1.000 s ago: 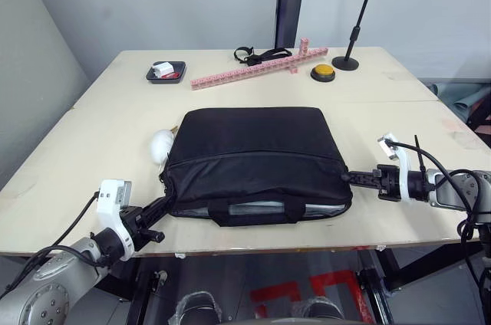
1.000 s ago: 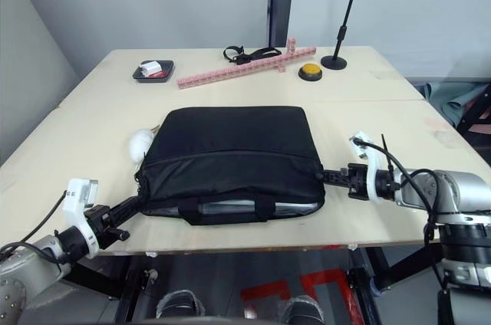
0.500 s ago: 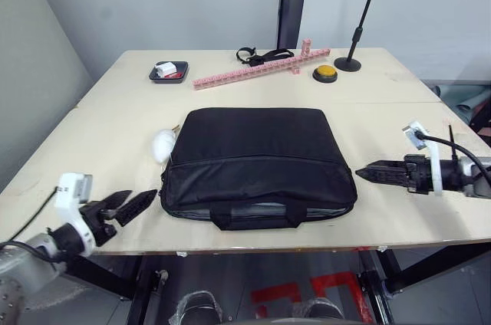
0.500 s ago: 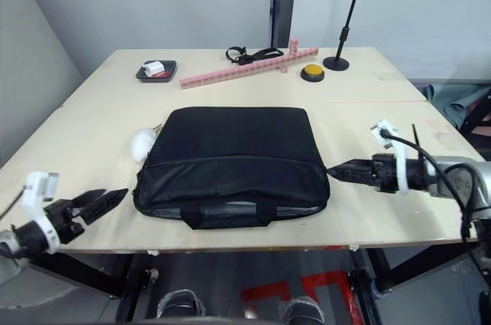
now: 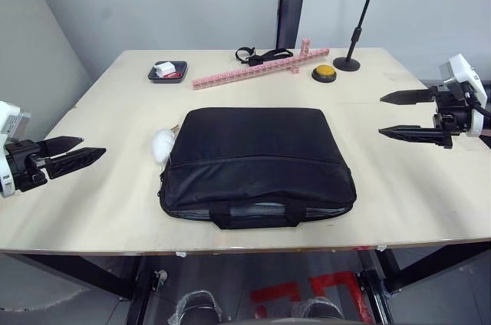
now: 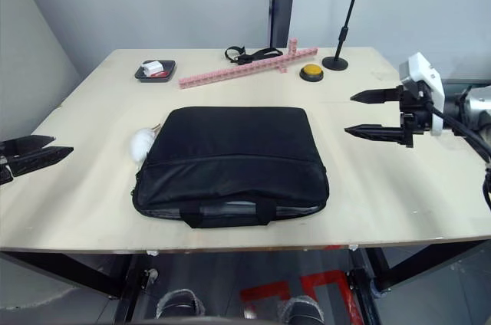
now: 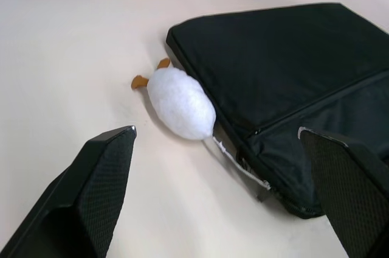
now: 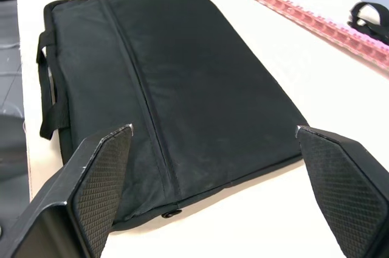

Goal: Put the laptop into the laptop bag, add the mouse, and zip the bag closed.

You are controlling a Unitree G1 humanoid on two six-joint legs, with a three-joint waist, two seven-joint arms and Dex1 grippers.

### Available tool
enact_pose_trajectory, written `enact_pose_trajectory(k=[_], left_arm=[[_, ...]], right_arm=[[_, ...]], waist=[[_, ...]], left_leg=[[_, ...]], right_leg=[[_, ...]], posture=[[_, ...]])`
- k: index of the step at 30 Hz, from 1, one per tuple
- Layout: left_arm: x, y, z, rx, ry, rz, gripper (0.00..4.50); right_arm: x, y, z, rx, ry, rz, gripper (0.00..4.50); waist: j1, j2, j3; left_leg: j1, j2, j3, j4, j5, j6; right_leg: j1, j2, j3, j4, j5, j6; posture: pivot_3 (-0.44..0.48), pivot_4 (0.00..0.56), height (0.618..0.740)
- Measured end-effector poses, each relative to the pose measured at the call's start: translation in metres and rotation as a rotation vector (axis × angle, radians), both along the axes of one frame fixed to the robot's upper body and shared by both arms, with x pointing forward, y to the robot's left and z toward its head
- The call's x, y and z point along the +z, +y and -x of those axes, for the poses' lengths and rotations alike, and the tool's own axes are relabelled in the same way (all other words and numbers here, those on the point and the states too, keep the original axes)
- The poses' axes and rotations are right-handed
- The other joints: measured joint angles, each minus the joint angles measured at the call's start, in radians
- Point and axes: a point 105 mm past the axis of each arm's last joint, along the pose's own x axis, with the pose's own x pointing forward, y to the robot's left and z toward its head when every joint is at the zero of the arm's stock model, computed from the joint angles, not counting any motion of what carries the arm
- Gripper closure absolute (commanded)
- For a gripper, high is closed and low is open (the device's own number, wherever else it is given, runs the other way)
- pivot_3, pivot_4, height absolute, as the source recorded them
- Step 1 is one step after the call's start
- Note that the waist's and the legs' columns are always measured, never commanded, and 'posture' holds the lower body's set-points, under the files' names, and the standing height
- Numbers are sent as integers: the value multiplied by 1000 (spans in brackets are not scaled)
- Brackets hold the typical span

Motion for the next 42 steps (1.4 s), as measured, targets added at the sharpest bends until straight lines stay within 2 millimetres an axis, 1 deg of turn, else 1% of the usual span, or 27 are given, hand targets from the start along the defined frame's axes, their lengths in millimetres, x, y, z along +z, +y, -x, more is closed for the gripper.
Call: enact_pose_trajectory(k=[3, 7, 11, 13, 15, 16, 18, 19, 21, 23, 27, 29, 30, 32, 33, 38, 42], left_arm=[[8, 0, -1, -23, -10, -36, 16], [5, 2, -2, -27, 6, -39, 16], [3, 2, -3, -22, 3, -36, 16], [0, 3, -4, -16, 0, -25, 16], [-1, 3, -4, -11, -1, -17, 16], [-2, 3, -5, -9, -1, -15, 16], [-3, 5, -5, -1, 1, -23, 16], [-4, 6, -4, 6, 1, -22, 16], [-6, 6, -5, 10, 2, -17, 16], [-7, 6, -5, 10, 2, -13, 16], [-10, 7, -3, 17, 4, -8, 16], [-14, 6, -2, 18, 5, 1, 16], [-16, 5, -1, 16, 11, 1, 16], [-19, 5, 0, 19, 22, 5, 16], [-20, 5, 1, 26, 24, 6, 0], [-17, 1, 5, 19, 8, -13, 0], [-22, 1, 9, 22, 30, -10, 0]], right_arm=[[4, 3, 1, 20, -18, 7, 0], [3, 8, 1, 37, -14, 5, 0], [-4, 14, -3, 30, 37, -55, 0], [-3, 23, -7, 28, 62, -103, 0], [-2, 40, -8, 69, 68, -129, 0], [-1, 53, -7, 105, 66, -146, 0], [-4, 70, -4, 154, 78, -163, 0], [-6, 84, -3, 193, 84, -179, 0], [-15, 111, -1, 266, 96, -200, 0], [-28, 139, 1, 338, 117, -211, 0], [-40, 189, -5, 411, 46, -222, 0], [-49, 212, -12, 428, 29, -209, 0], [-55, 219, -15, 433, 29, -199, 0], [-65, 227, -17, 442, 33, -184, 0], [-70, 232, -20, 442, 36, -184, 537], [-90, 249, -26, 459, 22, -151, 2240], [-103, 253, -31, 456, 11, -131, 3586]], waist=[[0, 0, 0], [0, 0, 0], [-2, 0, 0], [-4, 0, 0], [-6, 0, 0], [-8, 0, 0], [-7, 0, 0], [-7, 0, 0], [-9, -1, 0], [-9, -1, 0], [-13, -1, 0], [-17, -1, 0], [-17, -1, 0], [-14, -2, -1], [-14, -3, -1], [-21, -4, -1], [-30, -4, -1]], left_leg=[[0, 0, 0, 0, 0, 0], [0, 0, 0, 1, 0, 0], [1, 0, 0, 1, 0, 0], [1, 0, 0, 1, 0, 0], [2, 0, 0, 1, 0, 0], [2, 0, 0, 1, 0, 0], [1, 0, -1, 1, 0, 0], [2, 0, 0, 1, 0, 0], [2, 0, -1, 1, 0, 0], [1, 0, -1, 1, 0, -1], [1, 0, -1, 1, -3, -5], [1, 0, -1, 1, -4, -7], [0, 0, -2, 1, -4, -7], [-2, 0, -4, 1, -4, -7], [-2, 0, -4, 1, -3, -6], [-2, 0, -5, 1, -4, -7], [-2, 0, -5, 1, -4, -8]], right_leg=[[1, 0, 0, 0, 0, -1], [1, 0, 0, 1, 0, -1], [1, 0, 0, 2, 0, -1], [0, 0, 0, 3, 0, -1], [1, 0, 0, 3, 0, -1], [0, 0, 0, 3, 0, -1], [1, 0, 0, 3, 0, -1], [1, 0, 0, 3, 0, -1], [1, 0, 0, 4, 0, -1], [0, 0, 0, 4, 0, -1], [0, 0, 0, 4, 0, -1], [0, 0, 0, 4, 0, -1], [0, 0, -1, 3, 0, -1], [0, 0, -2, 2, -1, -2], [0, 0, -3, 2, -1, -2], [0, 0, -4, 3, -1, -2], [0, 0, -4, 3, -1, -2]], posture=[[0, 150, 740], [0, 150, 740], [0, 150, 740], [0, 150, 740], [0, 150, 740], [0, 150, 740], [0, 150, 740], [0, 150, 740], [0, 150, 740], [0, 150, 740], [0, 150, 740], [0, 150, 740], [0, 150, 740], [0, 150, 740], [0, 150, 740], [0, 150, 740], [0, 150, 740]])
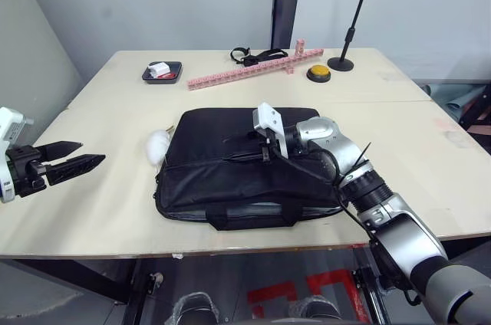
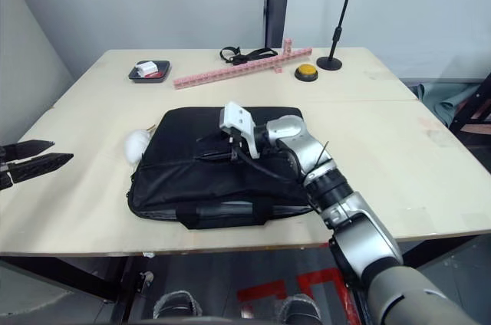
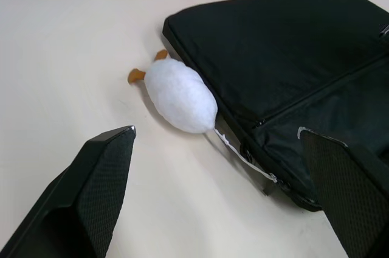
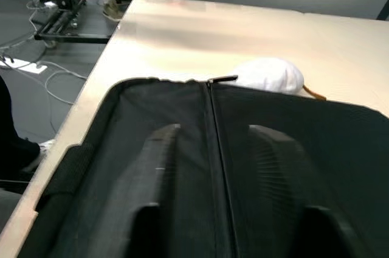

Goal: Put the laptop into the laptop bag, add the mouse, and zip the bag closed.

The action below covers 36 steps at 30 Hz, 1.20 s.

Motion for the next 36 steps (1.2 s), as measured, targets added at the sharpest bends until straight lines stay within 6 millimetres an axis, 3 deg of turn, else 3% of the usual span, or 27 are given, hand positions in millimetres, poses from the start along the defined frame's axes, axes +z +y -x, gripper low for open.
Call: enact_pose_trajectory(k=[2, 3, 7, 11, 18, 30, 36], left_arm=[[1, 1, 1, 5, -3, 0, 0], [2, 1, 1, 6, -6, 0, 0], [2, 2, 1, 10, -6, -3, 0], [1, 1, -2, 14, -9, -9, 0], [-21, -9, -44, 43, -26, 59, 0], [-70, -38, -109, 77, 28, 130, 0], [-97, -47, -127, 93, 88, 118, 0]], right_arm=[[-5, 0, -2, -3, -16, 19, 4321], [-9, 0, -2, -4, -20, 31, 4482], [-30, 0, -7, -30, 8, 68, 4482], [-35, -1, -10, -39, 2, 77, 4482], [-51, -4, -7, -43, 10, 85, 4482], [-55, -8, -7, -67, 19, 81, 4482], [-54, -8, -6, -71, 23, 83, 4482]], waist=[[-1, 0, 0], [-2, 0, 0], [-7, 0, 0], [-8, -3, -3], [1, -3, -21], [5, -5, -33], [5, -4, -33]], left_leg=[[0, 0, 0, 0, 0, 0], [0, 0, 0, 0, 0, 0], [0, 0, 0, 0, 0, 0], [5, 0, 0, 0, -1, -2], [10, 0, -1, 1, -2, -3], [11, 0, -4, 2, -2, -3], [10, 0, -4, 2, -2, -3]], right_leg=[[0, 0, 0, 0, 0, 0], [0, 0, 0, 0, 0, 0], [1, 0, 0, 0, 0, 0], [4, 0, 0, 1, 0, -1], [11, 0, 0, 4, -1, -3], [15, 0, -2, 1, -1, -3], [15, 0, -3, -1, -1, -3]], posture=[[0, 150, 740], [0, 150, 740], [0, 150, 740], [0, 150, 740], [0, 150, 740], [0, 150, 740], [0, 150, 740]])
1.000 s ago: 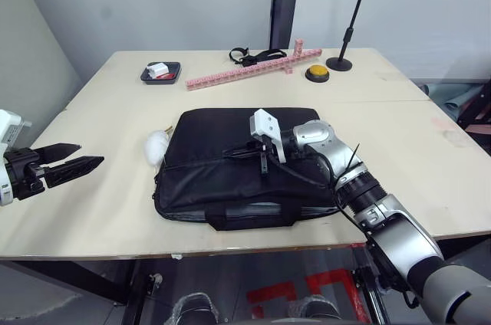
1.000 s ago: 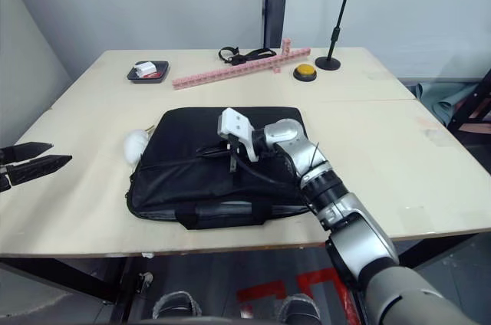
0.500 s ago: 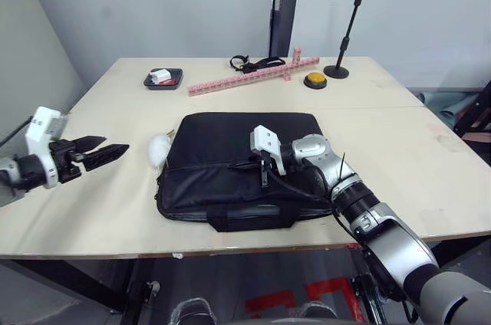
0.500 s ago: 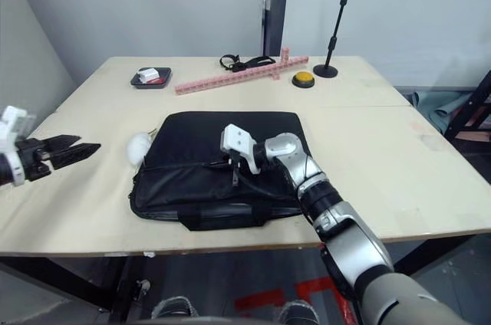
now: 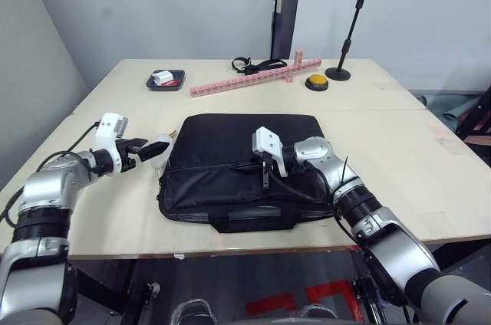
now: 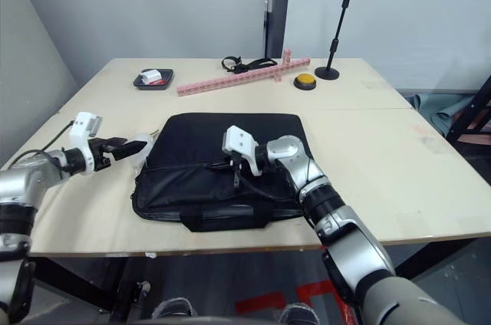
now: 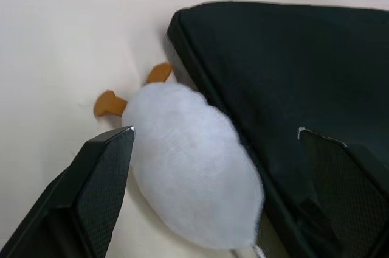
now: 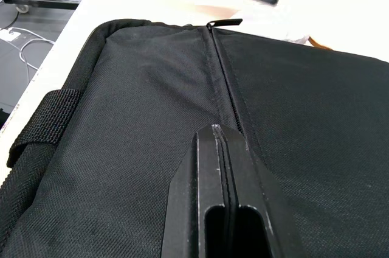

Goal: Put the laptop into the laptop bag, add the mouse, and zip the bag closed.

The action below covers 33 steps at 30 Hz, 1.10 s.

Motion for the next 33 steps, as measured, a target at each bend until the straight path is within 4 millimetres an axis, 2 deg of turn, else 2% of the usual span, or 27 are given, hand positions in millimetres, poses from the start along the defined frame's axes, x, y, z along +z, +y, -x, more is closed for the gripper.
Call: enact_pose_trajectory(k=[3, 4, 6, 9, 10, 15, 20, 25, 29, 33], left_arm=[[-12, -2, -3, 2, 30, -7, 0], [-16, -3, -3, 2, 37, -5, 513], [-21, -8, -4, -11, 37, 13, 1152], [-19, -9, -6, -21, 21, 16, 2324], [-19, -9, -6, -22, 17, 14, 2555], [-20, -9, -5, -30, 18, 14, 4351], [-18, -4, -1, -24, 6, 25, 4463], [-2, 2, 12, -29, -61, 58, 4463], [17, 1, 33, -66, -109, 93, 4463], [25, -17, 68, -181, -89, 99, 4463]], right_arm=[[0, -1, 1, -2, 1, 2, 4482], [0, -1, 1, -3, 2, 3, 4500], [0, -3, 1, -6, 4, 8, 4500], [0, -3, 2, -8, 8, 10, 4500], [-1, -3, 2, -8, 10, 11, 4500], [-1, -3, 2, -5, 13, 13, 4500], [0, -2, 2, 5, 19, 25, 4500], [-1, 2, 1, 15, 24, 44, 4500], [-1, 3, 0, 17, 27, 50, 4500], [-1, 5, 0, 20, 26, 55, 4500]], waist=[[2, 0, 0], [2, 0, 0], [5, 0, 0], [7, 1, 0], [7, 1, 1], [7, 1, 1], [4, 2, 1], [-4, 2, 2], [-8, 6, 4], [-13, 8, 5]], left_leg=[[0, 0, 0, 0, 0, 0], [0, 0, 0, 0, 0, 0], [0, 0, 0, 0, 0, 0], [0, 0, 0, -1, 0, 0], [0, 0, 0, -1, 0, 0], [0, 0, 0, -2, 0, -1], [0, 0, 0, -3, -1, -1], [-1, 0, 0, -4, -1, -1], [0, 0, 0, -7, -1, -2], [-1, 0, 1, -10, -1, -2]], right_leg=[[0, 0, 0, -1, 0, 0], [0, 0, 0, -1, 0, 0], [0, 0, 0, -1, 0, 0], [0, 0, 0, -1, 0, 0], [0, 0, 0, -1, 0, 0], [0, 0, 0, -2, 0, 0], [0, 0, 0, -3, 0, 0], [-1, 0, -1, -3, 0, 0], [-1, 0, -1, -4, -1, 0], [-3, 0, -1, -4, -1, 1]], posture=[[0, 150, 740], [0, 150, 740], [0, 150, 740], [0, 150, 740], [0, 150, 740], [0, 150, 740], [0, 150, 740], [0, 150, 740], [0, 150, 740], [0, 150, 740]])
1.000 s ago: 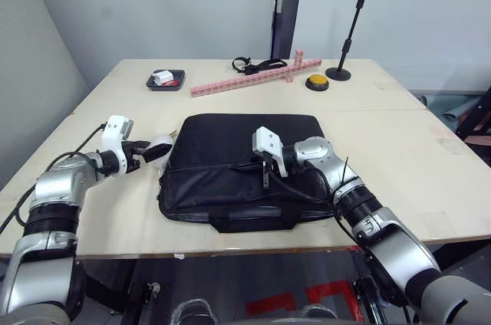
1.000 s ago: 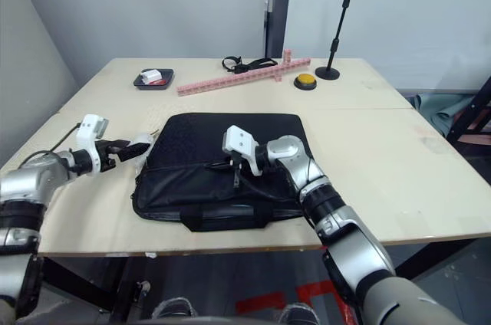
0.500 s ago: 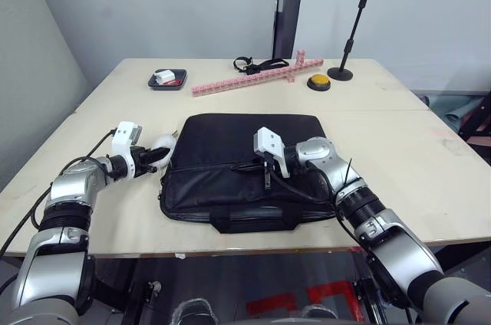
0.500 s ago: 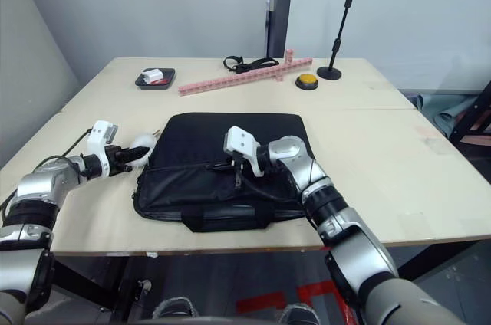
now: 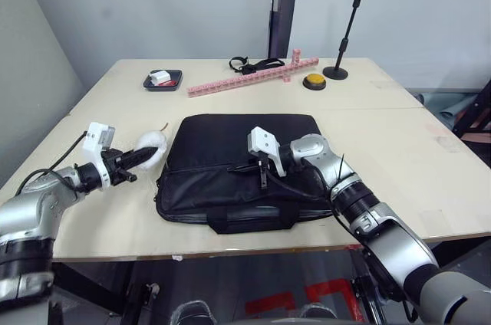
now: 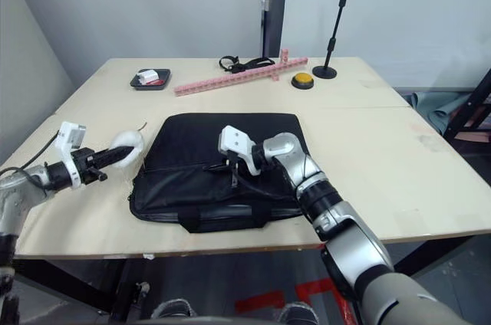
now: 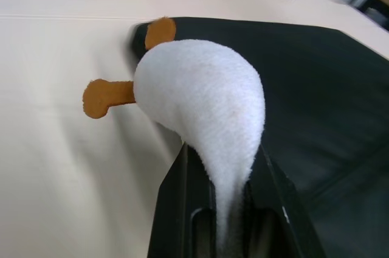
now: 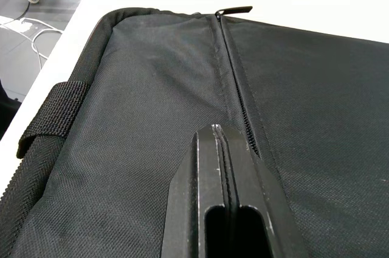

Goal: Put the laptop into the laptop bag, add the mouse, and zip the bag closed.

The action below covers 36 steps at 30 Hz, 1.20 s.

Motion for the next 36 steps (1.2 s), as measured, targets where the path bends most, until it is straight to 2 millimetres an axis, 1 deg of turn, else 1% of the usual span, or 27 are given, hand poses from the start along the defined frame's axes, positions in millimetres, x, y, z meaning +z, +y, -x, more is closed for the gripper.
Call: enact_pose_trajectory(k=[3, 4, 5, 6, 8, 11, 14, 17, 19, 22, 26, 33, 36], left_arm=[[-1, -12, 34, -104, 54, -48, 4463], [-1, -15, 43, -133, 67, -63, 4463], [-1, -16, 44, -140, 68, -65, 4463], [-1, -19, 53, -161, 75, -71, 4463], [-5, -30, 74, -246, 116, -101, 4463], [-7, -44, 92, -332, 154, -103, 4463], [-5, -55, 99, -388, 166, -94, 4463], [-10, -67, 108, -463, 203, -106, 4463], [-14, -78, 112, -518, 219, -109, 4463], [-15, -93, 111, -595, 204, -109, 4463], [-16, -116, 104, -698, 157, -128, 4463], [-23, -147, 96, -833, 99, -140, 4463], [-30, -160, 86, -865, 65, -141, 4463]], right_arm=[[0, 2, 0, 4, 2, 0, 4500], [0, 2, 0, 3, 3, 0, 4500], [0, 2, 0, 3, 3, 0, 4500], [0, 3, 0, 6, 5, 0, 4500], [0, 6, 0, 9, 10, -1, 4500], [0, 7, 0, 13, 11, -2, 4500], [1, 9, 1, 20, 10, -3, 4500], [1, 11, 2, 30, 10, -4, 4500], [2, 11, 2, 33, 11, -3, 4500], [2, 13, 0, 32, 15, -2, 4500], [1, 17, -1, 27, 15, -11, 4500], [1, 19, -10, -6, -6, -5, 4500], [1, 21, -15, -28, -6, -8, 4500]], waist=[[-3, 0, 0], [-2, 0, 0], [-2, 0, 0], [-4, 0, 0], [-8, 0, 0], [-10, 0, 0], [-11, 0, 0], [-14, 0, 0], [-16, 0, 0], [-17, 1, 0], [-23, 1, 0], [-28, 1, 0], [-28, 2, -1]], left_leg=[[0, 0, 0, -5, 0, 0], [0, 0, 0, -7, 0, 0], [0, 0, 0, -8, 0, 0], [0, 0, 0, -9, 0, 0], [0, 0, 1, -11, 0, -1], [-1, 0, 0, -13, -1, -1], [-1, 0, 1, -15, -1, -1], [-1, 0, 1, -16, -1, -1], [-1, 0, 1, -16, -1, -1], [-1, 0, 1, -16, 0, -1], [0, 0, 1, -16, 0, -2], [1, 0, 2, -16, 0, -2], [1, 0, 2, -16, 0, -2]], right_leg=[[-2, 1, 0, -1, -1, 1], [-3, 1, 0, -2, -1, 1], [-3, 1, -1, -2, -1, 1], [-4, 1, -1, -2, -1, 1], [-5, 1, 0, -2, -1, 2], [-7, 2, 0, -2, -2, 4], [-10, 3, 1, -2, -2, 4], [-11, 4, 2, -2, -2, 4], [-11, 4, 2, -2, -2, 4], [-11, 4, 2, -2, -2, 4], [-11, 4, 3, -1, -2, 4], [-11, 4, 3, 1, -1, 3], [-11, 4, 3, 1, -1, 2]], posture=[[0, 150, 740], [0, 150, 740], [0, 150, 740], [0, 150, 740], [0, 150, 740], [0, 150, 740], [0, 150, 740], [0, 150, 740], [0, 150, 740], [0, 150, 740], [0, 150, 740], [0, 150, 740], [0, 150, 740]])
